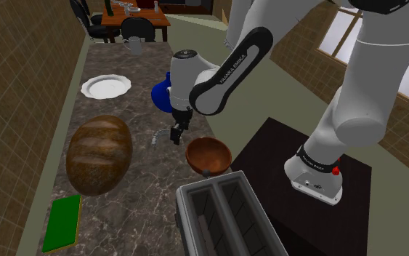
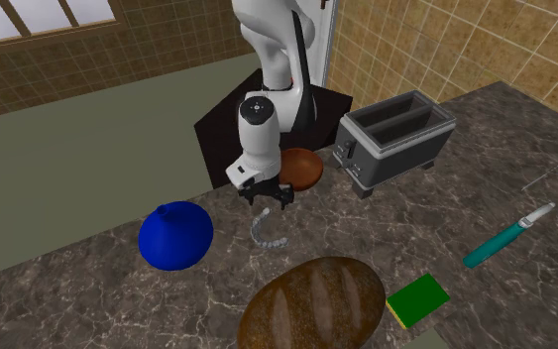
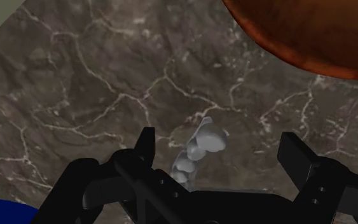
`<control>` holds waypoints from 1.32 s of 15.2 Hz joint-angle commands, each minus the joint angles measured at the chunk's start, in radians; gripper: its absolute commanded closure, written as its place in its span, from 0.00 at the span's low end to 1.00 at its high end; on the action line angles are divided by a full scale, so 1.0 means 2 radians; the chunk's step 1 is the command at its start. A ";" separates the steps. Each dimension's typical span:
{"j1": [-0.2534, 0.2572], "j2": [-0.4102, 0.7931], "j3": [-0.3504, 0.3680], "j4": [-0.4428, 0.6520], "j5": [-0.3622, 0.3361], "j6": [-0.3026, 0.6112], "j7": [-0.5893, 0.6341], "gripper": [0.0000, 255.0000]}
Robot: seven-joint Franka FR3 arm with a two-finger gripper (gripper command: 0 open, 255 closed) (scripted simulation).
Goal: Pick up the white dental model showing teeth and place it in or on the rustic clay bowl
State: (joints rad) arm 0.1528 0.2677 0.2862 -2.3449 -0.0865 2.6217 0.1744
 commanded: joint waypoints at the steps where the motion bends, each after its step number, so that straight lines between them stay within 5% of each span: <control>1: 0.004 0.018 -0.005 0.001 -0.010 0.016 0.006 0.00; 9: 0.004 0.018 -0.005 0.001 -0.009 0.016 0.006 0.00; 10: 0.004 0.018 -0.005 0.001 -0.009 0.016 0.006 1.00; 20: 0.002 0.011 -0.003 0.001 -0.006 0.010 0.004 1.00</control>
State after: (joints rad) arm 0.1591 0.2975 0.2777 -2.3419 -0.1021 2.6477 0.1849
